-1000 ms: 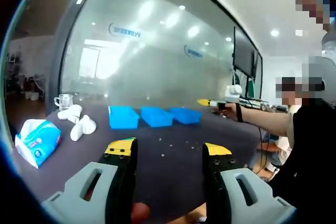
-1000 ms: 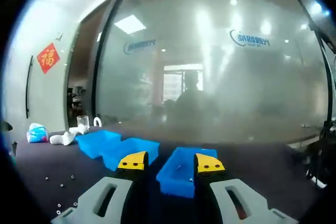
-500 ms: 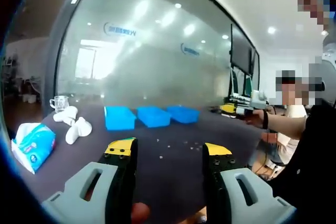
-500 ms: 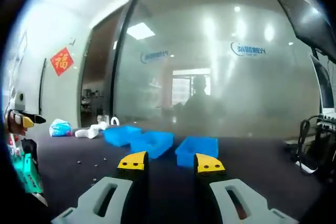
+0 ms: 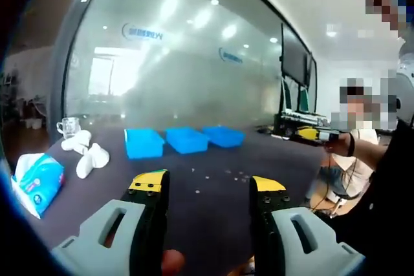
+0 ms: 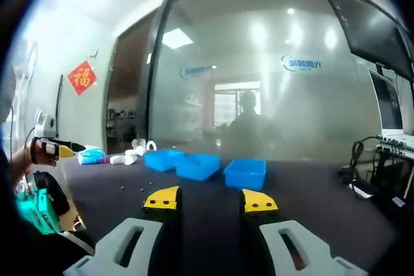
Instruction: Sort the screws, nuts, and washers into the corresponding bins
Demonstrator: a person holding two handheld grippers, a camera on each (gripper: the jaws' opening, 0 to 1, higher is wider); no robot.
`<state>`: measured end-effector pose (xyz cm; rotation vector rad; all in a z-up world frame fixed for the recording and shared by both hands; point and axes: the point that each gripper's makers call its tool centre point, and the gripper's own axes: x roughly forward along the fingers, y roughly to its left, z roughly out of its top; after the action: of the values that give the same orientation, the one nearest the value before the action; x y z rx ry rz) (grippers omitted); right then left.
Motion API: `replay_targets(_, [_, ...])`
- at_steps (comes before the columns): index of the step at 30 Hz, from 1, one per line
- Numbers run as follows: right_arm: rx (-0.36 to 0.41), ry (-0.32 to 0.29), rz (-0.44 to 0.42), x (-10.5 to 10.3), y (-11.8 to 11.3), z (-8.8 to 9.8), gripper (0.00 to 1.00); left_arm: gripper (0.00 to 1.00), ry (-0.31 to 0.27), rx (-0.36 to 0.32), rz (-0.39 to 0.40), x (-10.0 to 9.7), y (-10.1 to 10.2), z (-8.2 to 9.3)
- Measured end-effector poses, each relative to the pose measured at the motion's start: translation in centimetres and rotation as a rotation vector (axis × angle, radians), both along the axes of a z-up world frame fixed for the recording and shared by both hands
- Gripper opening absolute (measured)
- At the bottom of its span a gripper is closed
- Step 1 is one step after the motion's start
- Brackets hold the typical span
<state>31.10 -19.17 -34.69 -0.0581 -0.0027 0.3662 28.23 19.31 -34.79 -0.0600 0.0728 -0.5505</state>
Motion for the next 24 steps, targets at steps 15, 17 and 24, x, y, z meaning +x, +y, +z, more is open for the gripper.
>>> replay_targets(15, [-0.053, 0.008, 0.042, -1.3, 0.4, -0.8, 0.32, 0.48, 0.009, 0.035, 0.026, -0.6, 0.7, -0.4])
replay_targets(17, [-0.052, 0.001, 0.064, -1.4, 0.7, -0.7, 0.32, 0.48, 0.007, 0.038, 0.027, -0.6, 0.7, -0.3])
replay_targets(24, [-0.098, 0.068, 0.202, -1.8, 2.3, -1.8, 0.33, 0.48, -0.001, 0.030, 0.021, -0.6, 0.4, 0.1])
